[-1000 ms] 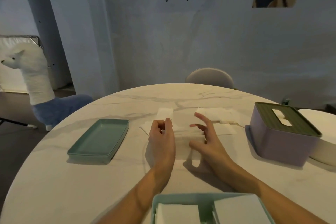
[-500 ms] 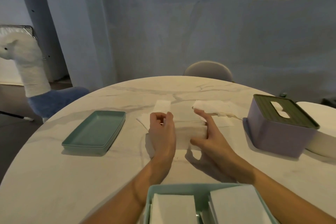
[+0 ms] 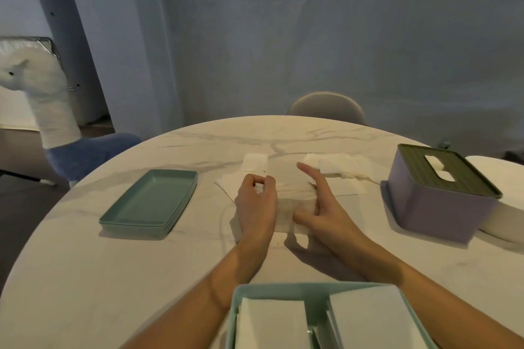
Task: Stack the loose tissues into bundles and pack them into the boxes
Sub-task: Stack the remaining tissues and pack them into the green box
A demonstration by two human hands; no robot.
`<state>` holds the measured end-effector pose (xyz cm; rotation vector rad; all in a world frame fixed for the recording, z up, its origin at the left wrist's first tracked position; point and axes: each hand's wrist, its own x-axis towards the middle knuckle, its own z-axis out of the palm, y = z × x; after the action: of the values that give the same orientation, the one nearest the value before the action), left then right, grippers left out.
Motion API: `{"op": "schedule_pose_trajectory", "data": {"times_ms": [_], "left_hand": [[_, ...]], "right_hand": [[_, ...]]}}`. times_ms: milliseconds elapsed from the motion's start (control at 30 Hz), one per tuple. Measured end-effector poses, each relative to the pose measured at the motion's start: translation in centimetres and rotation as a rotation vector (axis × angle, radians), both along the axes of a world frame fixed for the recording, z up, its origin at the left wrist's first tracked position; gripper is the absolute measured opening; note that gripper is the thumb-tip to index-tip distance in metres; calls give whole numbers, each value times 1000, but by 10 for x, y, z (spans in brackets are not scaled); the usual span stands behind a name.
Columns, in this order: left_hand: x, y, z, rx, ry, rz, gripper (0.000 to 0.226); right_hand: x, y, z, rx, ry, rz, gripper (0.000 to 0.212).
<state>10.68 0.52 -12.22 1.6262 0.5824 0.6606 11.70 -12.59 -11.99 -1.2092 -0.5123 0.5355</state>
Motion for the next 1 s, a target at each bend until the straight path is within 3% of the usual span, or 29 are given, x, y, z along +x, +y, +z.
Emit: {"op": "schedule_pose_trajectory", "data": {"times_ms": [33,133,200,267,367,433,500,633,767,867,1000], "left_hand": [[0,1,-1,24,-4,-14,19],[-2,1,0,80,-42,-32,25],[-4,-1,5,62,-131,-4,25],[-2,-3,6,52,-164,-4,23],[-2,1,-6,78,-6,-57,27],[-6,5,-9,29,-14,-168,26],[-9,12,-3,-10,-63,-332,22],[-9,35,10,172,14,-490,17],[-9,32,7,60,-60,-465,24],[-10,32,4,162,-77,-512,15],[-8,43,8,271,1,-653,29]], "right_hand": [[3,-4,-1,-37,-43,-8,71],[10,-13,1,-263,-441,-142,62],[10,-15,2,-284,-555,-220,61],[7,-14,-2,-214,-522,-195,61],[5,-17,-7,-127,-225,-23,74],[10,-24,-6,-154,-203,18,79],[19,-31,-1,-215,-297,2,77],[33,-41,0,-439,-613,-115,59],[34,-40,-2,-385,-700,-165,52],[34,-42,-4,-408,-775,-137,54],[38,-51,-8,-536,-916,-71,53]]}}
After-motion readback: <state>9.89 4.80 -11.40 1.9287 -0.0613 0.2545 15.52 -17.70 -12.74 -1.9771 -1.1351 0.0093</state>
